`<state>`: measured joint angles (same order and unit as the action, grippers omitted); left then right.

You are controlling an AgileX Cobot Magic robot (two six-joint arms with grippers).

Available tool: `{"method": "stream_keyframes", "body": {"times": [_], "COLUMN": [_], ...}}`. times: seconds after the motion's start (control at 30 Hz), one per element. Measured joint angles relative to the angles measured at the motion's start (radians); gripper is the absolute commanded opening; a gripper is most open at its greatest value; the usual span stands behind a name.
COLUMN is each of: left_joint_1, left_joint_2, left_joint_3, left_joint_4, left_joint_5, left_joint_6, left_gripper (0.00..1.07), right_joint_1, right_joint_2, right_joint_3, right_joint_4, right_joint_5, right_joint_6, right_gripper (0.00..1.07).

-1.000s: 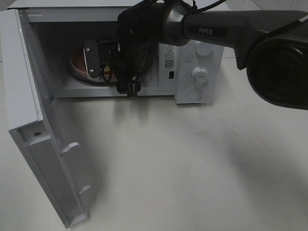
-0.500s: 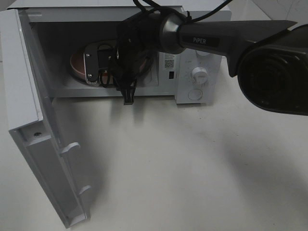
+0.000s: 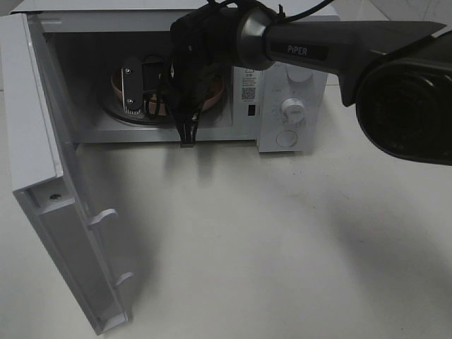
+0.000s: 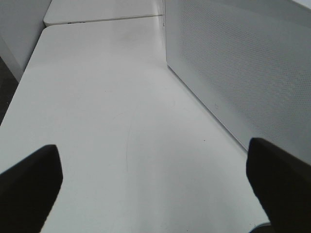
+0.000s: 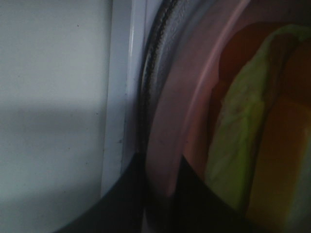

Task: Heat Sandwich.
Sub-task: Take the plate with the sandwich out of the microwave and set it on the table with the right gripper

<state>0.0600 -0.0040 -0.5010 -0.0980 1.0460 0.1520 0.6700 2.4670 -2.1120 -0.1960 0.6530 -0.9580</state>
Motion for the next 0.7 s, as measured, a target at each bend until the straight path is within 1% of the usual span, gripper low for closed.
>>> {"method": "stream_keyframes", "body": {"times": [0.3, 0.5, 0.7], "left_joint_1": [0.0, 0.0, 0.0], "left_joint_2": [0.0, 0.0, 0.0], "left_joint_3": [0.0, 0.0, 0.0], "left_joint_4": [0.0, 0.0, 0.0], "left_joint_5": [0.0, 0.0, 0.0], "left_joint_6": [0.0, 0.0, 0.0], "left_gripper": [0.98, 0.98, 0.98], "right_joint_1": [-0.002, -0.002, -0.002], "right_joint_2": [-0.013, -0.066, -0.094], "right_joint_3": [0.007, 0.085, 0.125], "right_joint_4": [0.02, 0.036, 0.056], "right_joint_5": [0.032, 0.032, 0.026], "right_joint_6": [-0.079, -0.198, -0.234], "right_gripper": [0.0, 0.0, 0.0]}}
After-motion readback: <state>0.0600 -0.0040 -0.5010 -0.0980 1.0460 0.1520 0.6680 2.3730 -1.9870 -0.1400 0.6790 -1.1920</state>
